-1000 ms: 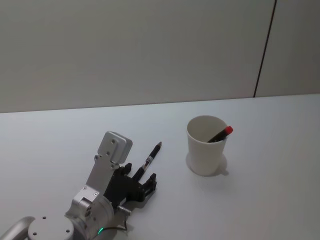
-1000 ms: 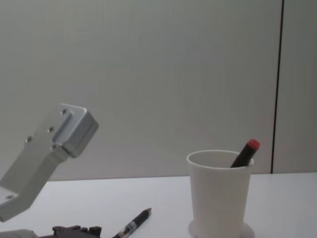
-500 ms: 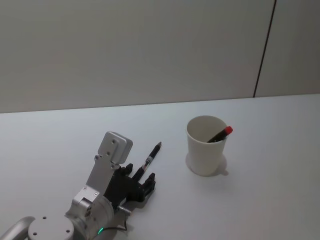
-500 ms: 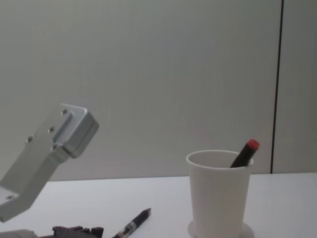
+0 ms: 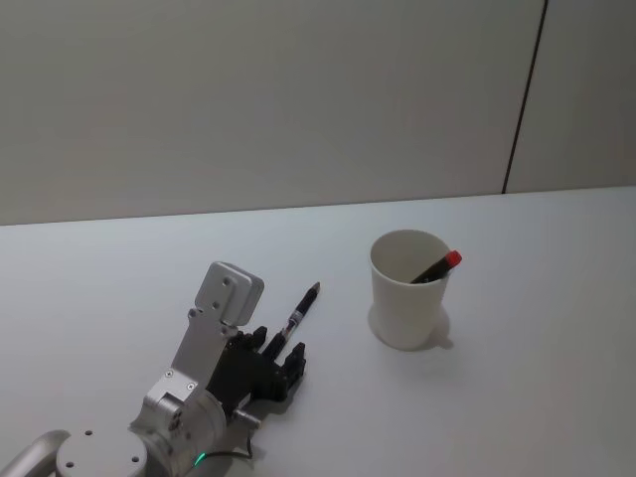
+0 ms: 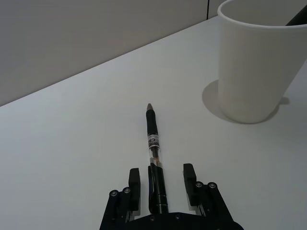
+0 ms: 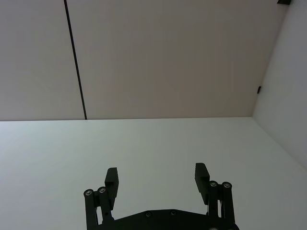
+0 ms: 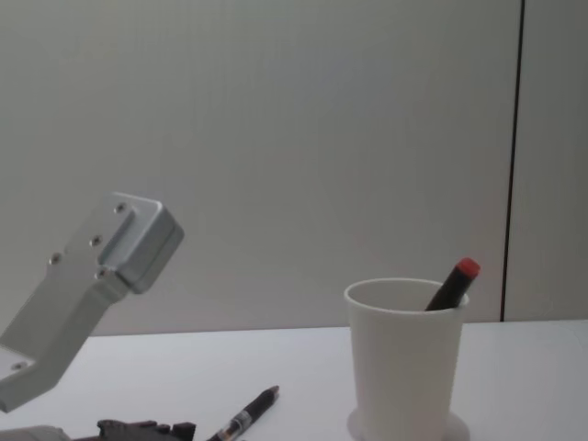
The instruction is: Place the pen into the pen holder.
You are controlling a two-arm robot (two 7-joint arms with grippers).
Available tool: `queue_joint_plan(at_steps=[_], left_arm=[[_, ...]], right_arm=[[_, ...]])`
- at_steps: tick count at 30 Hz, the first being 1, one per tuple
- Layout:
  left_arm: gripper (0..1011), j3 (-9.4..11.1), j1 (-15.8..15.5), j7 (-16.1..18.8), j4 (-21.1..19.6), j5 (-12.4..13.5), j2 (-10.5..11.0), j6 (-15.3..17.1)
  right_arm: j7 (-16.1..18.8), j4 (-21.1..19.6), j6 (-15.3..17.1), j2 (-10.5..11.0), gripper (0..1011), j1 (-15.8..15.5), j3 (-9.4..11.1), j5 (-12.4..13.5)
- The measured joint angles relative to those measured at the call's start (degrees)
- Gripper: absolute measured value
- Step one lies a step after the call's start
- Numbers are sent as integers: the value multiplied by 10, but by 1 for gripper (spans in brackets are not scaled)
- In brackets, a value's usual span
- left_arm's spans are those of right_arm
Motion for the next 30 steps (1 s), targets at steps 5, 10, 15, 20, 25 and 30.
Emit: queue_joint_plan(at_steps=[5, 10, 15, 20, 25, 30], left_arm=[[519, 0, 0, 0, 0, 0, 0, 0], [485, 0, 0, 0, 0, 0, 0, 0], [457, 0, 0, 0, 0, 0, 0, 0], [428, 0, 0, 0, 0, 0, 0, 0], [393, 0, 0, 0, 0, 0, 0, 0], [359, 0, 0, 0, 1, 0, 0, 0]], right_arm=[[0, 0, 0, 0, 1001, 0, 0, 0], [0, 0, 0, 0, 1002, 0, 0, 0], [0, 0, 0, 0, 1002, 0, 0, 0], [0, 0, 0, 0, 1002, 0, 0, 0], [0, 0, 0, 0, 1002, 0, 0, 0], [0, 0, 0, 0, 1002, 0, 0, 0]])
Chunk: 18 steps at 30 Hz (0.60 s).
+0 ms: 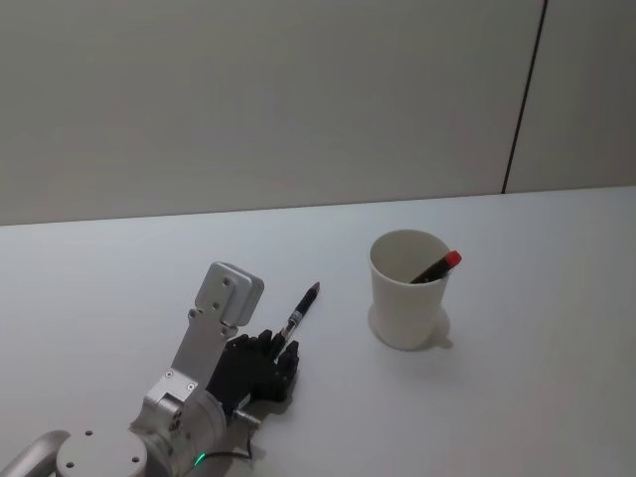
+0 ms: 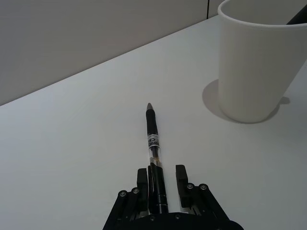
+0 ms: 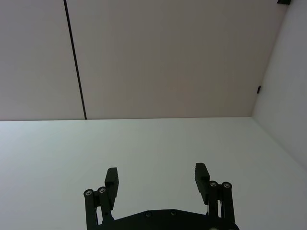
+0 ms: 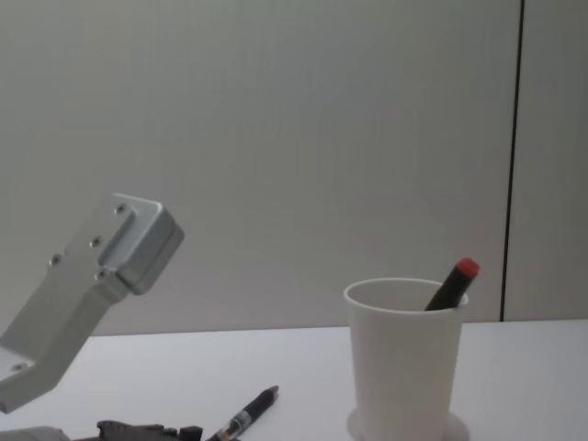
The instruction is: Place the pen into the pen holder.
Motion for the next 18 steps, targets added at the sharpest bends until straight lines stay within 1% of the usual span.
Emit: queue_joint_plan(at_steps=[18], left_arm=[[243, 0, 0, 0, 0, 0, 0, 0]], right_arm=[[0, 0, 0, 0, 1002, 0, 0, 0]])
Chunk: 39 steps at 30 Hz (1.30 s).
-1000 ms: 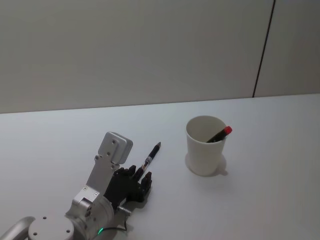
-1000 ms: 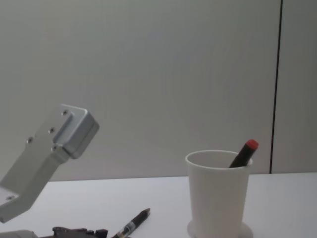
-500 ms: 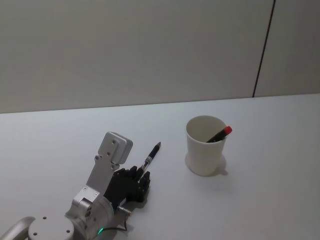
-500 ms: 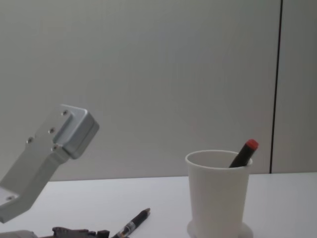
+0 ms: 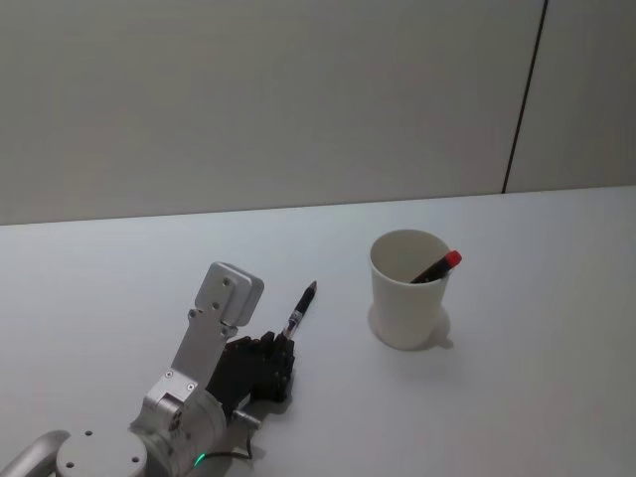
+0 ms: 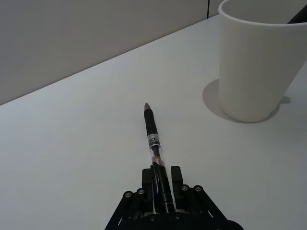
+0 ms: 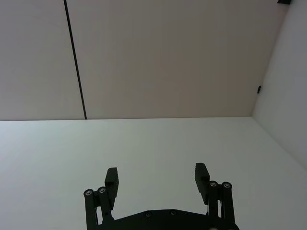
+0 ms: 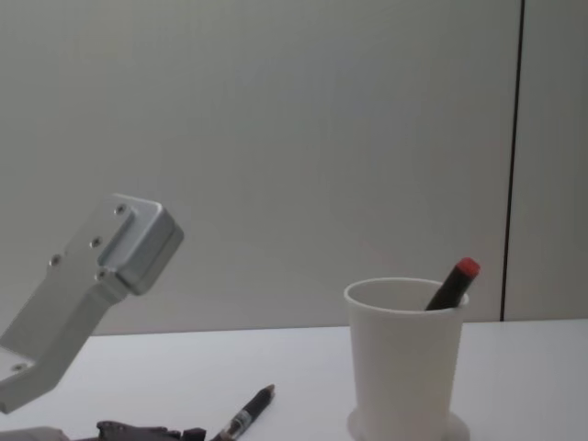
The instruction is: Place the pen into the pen holder.
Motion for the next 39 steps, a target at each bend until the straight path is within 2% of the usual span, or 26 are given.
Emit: queue_joint_plan(at_steps=[11, 29, 39], left_arm=[[183, 0, 0, 0, 0, 0, 0, 0], [178, 0, 0, 0, 0, 0, 0, -1], [178, -8, 1, 7, -13, 1, 4, -22]], right_arm=[[0, 0, 0, 0, 1002, 0, 0, 0], [0, 0, 0, 0, 1002, 0, 0, 0], [0, 0, 0, 0, 1002, 0, 0, 0]])
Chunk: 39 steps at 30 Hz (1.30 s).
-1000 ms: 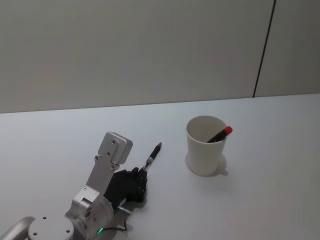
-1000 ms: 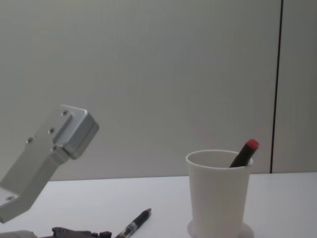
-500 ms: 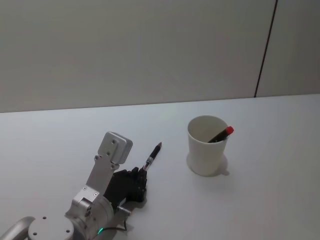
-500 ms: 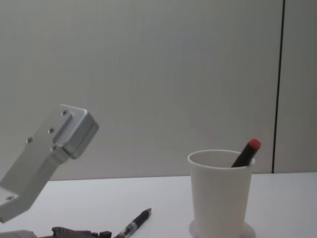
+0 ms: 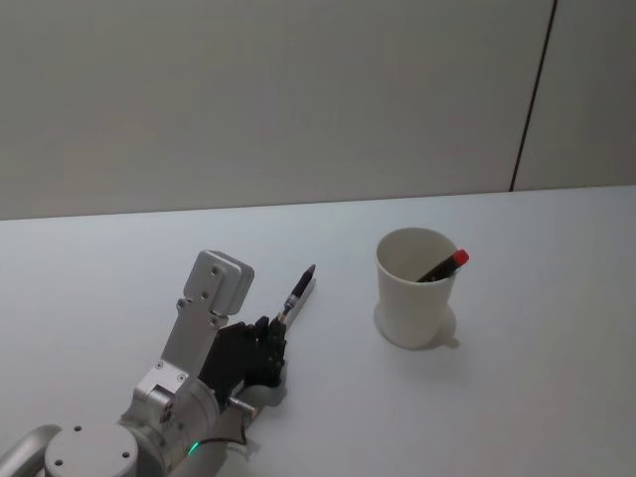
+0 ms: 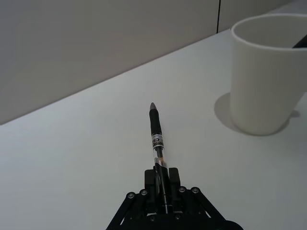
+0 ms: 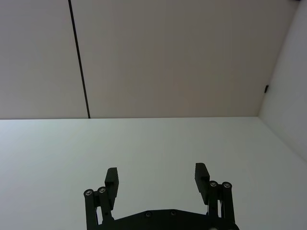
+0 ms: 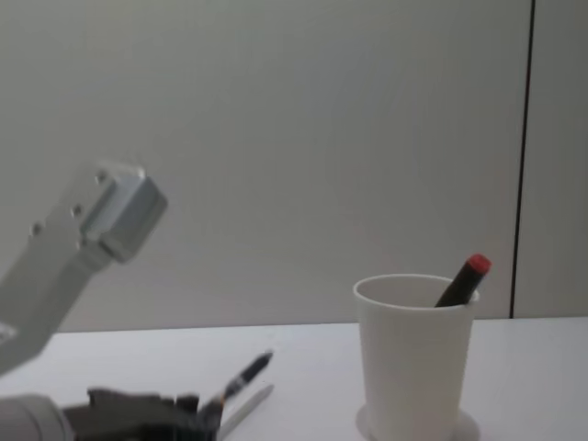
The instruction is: Place the pen into the pen holder.
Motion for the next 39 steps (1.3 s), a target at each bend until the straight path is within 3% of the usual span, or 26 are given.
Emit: queue_joint_plan(at_steps=[22, 32, 39], left_arm=[[178, -34, -16, 9, -70, 12, 8, -95], [177, -51, -36, 8, -94, 20, 2, -139], [177, -63, -55, 4, -105, 25, -6, -165]], right_arm=[[0, 0, 0, 0, 1002, 0, 0, 0], [0, 0, 0, -1, 1002, 1, 0, 0], [9, -7, -2, -9, 1002, 22, -1, 7]])
